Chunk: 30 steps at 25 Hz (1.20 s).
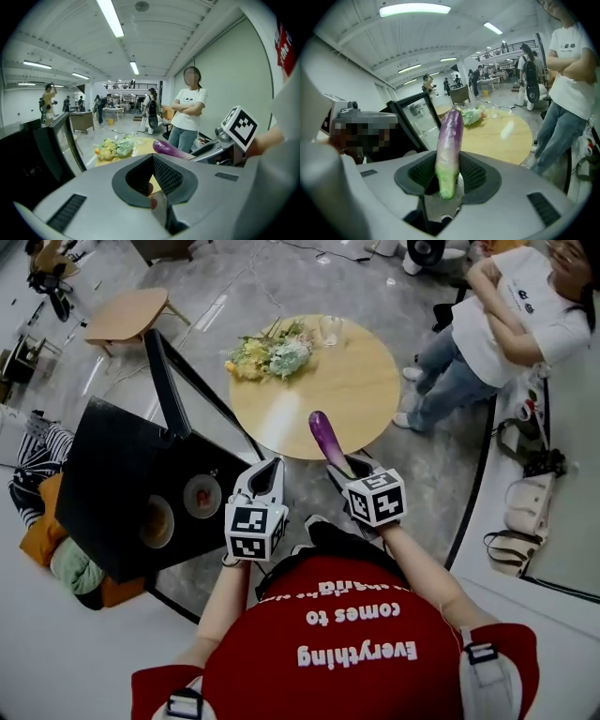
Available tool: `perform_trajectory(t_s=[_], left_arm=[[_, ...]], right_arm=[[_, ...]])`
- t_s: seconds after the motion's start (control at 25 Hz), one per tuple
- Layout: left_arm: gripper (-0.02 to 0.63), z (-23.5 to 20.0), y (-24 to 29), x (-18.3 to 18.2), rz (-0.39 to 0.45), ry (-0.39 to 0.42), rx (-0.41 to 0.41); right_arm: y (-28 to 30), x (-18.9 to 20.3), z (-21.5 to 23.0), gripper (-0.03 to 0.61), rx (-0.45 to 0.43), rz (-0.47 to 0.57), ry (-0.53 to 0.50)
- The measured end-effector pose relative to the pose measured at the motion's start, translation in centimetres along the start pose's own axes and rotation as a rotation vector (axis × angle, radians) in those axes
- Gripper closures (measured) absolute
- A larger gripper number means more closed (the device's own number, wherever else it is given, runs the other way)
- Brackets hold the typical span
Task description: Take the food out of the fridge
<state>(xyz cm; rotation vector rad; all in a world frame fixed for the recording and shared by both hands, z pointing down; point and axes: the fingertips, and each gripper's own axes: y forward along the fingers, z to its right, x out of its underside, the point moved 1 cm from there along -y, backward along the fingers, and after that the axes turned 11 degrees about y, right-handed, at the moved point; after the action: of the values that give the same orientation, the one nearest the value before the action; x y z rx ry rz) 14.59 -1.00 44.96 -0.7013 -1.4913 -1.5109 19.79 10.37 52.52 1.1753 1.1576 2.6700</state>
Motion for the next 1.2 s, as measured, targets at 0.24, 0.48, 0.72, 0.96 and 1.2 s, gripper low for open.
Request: perform_trajectory(t_s=[0.24,0.48,0.72,0.96,1.2], left_arm=[[0.609,0.6,5.0,-0.5,0.014,0.033,0.051],[0.609,0.4,9.5,2.3,-0.045,0.024,0.084],[0.609,0.4,13.0,6.2,-0.149,-0.067,0.137],[0.609,1.7,15.0,8.6,-0.215,-0.087,0.171],[0.609,2.5,16.2,10.2,-0.266,-0.090,0.202]], right_arm=[[5.0,-0.3,3.7,0.419,0.027,-0.019,0.005],[12.5,1.8,7.6,0.419,0.059,-0.093,-0.038],[18.0,4.2,10.6,0.419,0.131,-0.162,-0.082],[19.4,5.3,10.5,0.417,0.109,-0.170,-0.138],[19.5,5.7,10.3,0.399,0.084,-0.174,-0.114]])
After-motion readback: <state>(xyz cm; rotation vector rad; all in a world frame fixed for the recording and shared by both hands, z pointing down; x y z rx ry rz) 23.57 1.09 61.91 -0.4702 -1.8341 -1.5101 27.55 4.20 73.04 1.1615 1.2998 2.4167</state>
